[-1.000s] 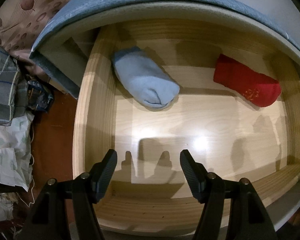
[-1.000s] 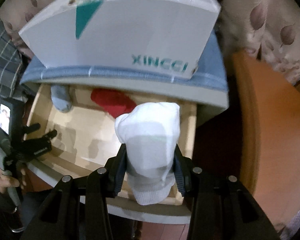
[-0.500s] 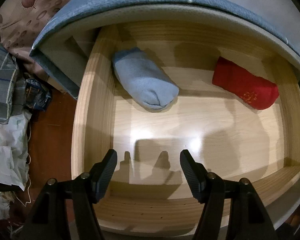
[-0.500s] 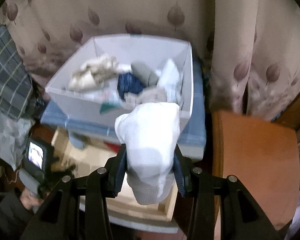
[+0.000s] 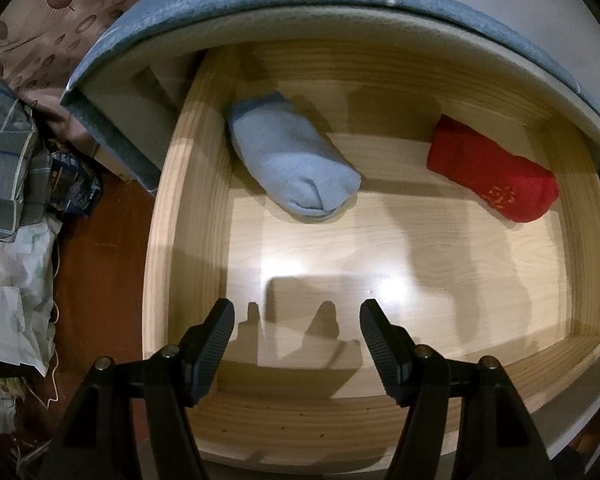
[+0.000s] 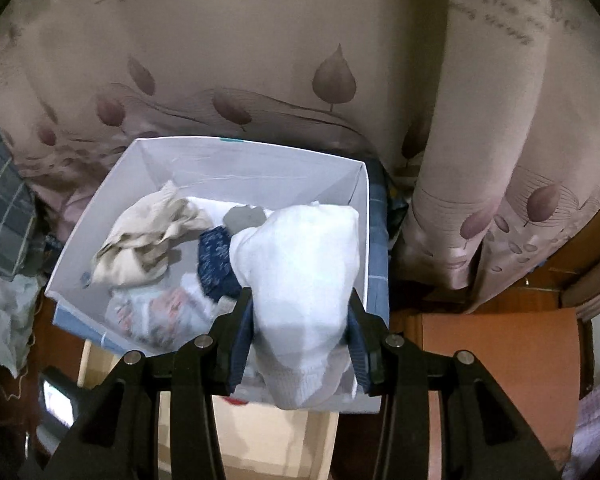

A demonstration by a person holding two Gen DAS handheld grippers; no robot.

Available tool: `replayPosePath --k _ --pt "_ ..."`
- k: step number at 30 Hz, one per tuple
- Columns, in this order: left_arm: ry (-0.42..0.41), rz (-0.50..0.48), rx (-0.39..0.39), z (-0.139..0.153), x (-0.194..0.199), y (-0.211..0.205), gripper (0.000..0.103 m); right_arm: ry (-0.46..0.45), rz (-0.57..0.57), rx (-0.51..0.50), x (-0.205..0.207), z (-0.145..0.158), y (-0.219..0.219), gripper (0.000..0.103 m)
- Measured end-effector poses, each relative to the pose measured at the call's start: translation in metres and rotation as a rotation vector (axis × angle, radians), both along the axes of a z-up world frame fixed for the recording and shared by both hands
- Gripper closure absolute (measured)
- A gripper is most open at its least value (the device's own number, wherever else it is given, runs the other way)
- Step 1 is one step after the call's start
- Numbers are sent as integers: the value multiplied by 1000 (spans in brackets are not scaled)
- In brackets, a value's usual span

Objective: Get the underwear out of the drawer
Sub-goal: 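Lift the white underwear with the right tool and carry it over the box, then open the right tool to drop the white underwear into the box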

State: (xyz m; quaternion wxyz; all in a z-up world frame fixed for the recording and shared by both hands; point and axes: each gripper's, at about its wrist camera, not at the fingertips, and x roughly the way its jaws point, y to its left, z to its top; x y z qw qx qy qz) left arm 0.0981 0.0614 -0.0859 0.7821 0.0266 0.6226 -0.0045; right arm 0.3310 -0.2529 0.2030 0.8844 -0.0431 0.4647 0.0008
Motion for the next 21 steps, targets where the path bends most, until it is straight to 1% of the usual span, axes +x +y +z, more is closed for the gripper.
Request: replayPosePath --k 4,10,12,15,17,18,21 --pt "1 1 -1 0 -1 0 36 64 -5 0 25 -21 1 63" --pt "6 4 -7 0 -2 1 36 119 -14 8 43 -49 2 62" --pt "9 6 -13 0 -1 1 36 128 -20 15 45 -56 -1 61" --pt "11 8 -12 0 -1 2 36 134 -31 26 48 -62 -5 57" --pt "12 6 -9 0 -1 2 36 131 -32 24 50 -63 -6 54" --pt "12 8 -7 0 -1 2 36 130 -32 19 50 -65 -6 51" --pt "10 14 -4 0 0 1 36 123 -27 24 49 -63 -6 48"
